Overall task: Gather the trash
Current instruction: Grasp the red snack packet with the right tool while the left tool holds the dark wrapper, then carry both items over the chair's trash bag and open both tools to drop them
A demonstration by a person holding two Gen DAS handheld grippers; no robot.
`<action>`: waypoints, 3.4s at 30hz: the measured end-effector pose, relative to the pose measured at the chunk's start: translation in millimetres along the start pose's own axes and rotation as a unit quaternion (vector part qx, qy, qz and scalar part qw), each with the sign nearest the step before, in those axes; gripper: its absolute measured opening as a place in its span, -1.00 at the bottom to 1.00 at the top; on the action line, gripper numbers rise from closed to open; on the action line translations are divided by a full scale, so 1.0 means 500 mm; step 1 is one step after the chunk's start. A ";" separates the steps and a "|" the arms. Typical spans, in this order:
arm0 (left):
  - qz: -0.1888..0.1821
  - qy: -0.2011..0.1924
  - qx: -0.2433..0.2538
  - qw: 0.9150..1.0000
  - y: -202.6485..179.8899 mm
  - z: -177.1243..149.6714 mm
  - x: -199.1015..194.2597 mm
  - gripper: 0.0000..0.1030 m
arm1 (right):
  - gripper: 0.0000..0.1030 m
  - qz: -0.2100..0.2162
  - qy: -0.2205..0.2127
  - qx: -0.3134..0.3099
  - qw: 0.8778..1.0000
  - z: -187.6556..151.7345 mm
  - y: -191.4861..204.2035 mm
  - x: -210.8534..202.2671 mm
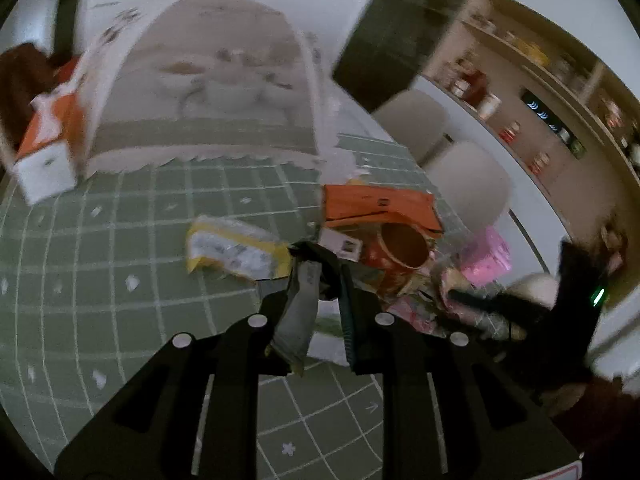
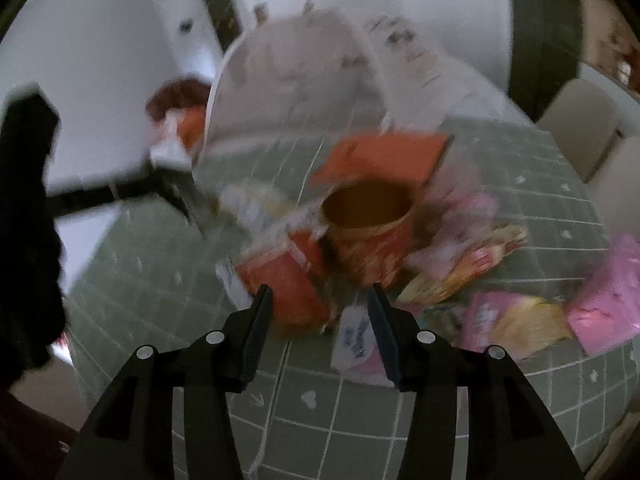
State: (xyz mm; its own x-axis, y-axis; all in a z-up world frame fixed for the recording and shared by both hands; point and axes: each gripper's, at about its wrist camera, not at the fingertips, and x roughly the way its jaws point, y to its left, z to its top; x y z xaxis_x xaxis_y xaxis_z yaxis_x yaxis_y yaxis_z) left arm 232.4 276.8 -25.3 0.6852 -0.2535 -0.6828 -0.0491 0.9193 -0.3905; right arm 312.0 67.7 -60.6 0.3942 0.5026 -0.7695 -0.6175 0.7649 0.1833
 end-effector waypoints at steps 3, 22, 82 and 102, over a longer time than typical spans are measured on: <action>0.024 -0.003 -0.028 0.999 0.021 -0.020 -0.017 -0.66 | -0.11 -0.007 0.006 -0.025 1.000 0.000 0.019 0.028; 0.031 -0.014 -0.026 0.999 0.043 -0.114 -0.117 -0.66 | -0.87 0.007 -0.007 0.023 1.000 0.003 0.041 0.032; -0.224 -0.005 0.190 0.956 -0.472 -0.056 0.018 -0.66 | -0.36 -0.246 -0.134 0.199 0.939 -0.250 -0.162 -0.476; -0.329 0.130 0.332 0.875 -0.938 -0.245 0.274 -0.51 | -0.35 -0.381 -0.166 0.342 0.843 -0.471 -0.418 -0.739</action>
State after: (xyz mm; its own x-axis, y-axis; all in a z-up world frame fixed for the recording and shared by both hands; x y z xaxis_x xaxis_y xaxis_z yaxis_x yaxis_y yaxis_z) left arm 260.0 -225.8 -11.2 0.2142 -0.7736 -0.5964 0.7855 0.4993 -0.3655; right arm 135.0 -372.5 41.5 0.7376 -0.2422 -0.6303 0.3934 0.9128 0.1096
